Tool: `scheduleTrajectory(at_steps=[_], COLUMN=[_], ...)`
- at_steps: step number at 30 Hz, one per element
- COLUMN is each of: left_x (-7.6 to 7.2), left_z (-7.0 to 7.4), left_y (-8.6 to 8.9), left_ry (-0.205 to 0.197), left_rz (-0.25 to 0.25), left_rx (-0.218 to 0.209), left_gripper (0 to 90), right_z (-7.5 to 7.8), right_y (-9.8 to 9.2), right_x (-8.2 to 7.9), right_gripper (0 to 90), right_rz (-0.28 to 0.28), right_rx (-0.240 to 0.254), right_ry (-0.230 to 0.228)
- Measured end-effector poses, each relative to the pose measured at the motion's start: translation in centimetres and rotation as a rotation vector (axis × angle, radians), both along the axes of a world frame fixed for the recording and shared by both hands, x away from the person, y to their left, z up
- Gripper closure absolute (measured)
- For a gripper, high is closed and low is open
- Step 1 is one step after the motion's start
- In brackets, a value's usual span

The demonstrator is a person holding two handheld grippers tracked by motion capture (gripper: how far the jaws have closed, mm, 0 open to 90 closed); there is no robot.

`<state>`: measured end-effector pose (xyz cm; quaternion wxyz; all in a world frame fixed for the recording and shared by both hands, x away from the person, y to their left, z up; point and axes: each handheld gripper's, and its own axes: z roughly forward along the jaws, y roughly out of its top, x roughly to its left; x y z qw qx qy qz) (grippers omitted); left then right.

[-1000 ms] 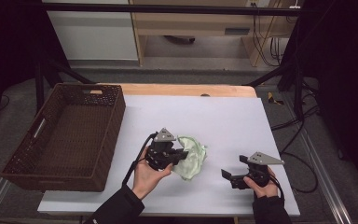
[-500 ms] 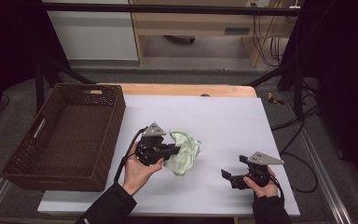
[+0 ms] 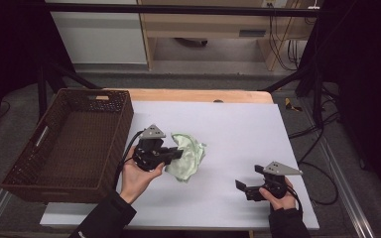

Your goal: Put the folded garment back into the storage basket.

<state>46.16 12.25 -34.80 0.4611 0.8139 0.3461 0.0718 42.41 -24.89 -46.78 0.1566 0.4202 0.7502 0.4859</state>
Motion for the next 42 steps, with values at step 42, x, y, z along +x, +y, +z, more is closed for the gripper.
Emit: scheduleTrajectory(at_steps=[42], left_x=[-0.1], left_z=[4.2], left_y=[7.0], left_ry=[-0.047], left_rz=[0.077], left_rx=[-0.010], left_gripper=[82.5], right_z=[0.0], right_y=[0.0], right_x=[0.0], right_gripper=[1.5], right_rz=[0.001], right_rx=[-0.005], right_ry=[0.004])
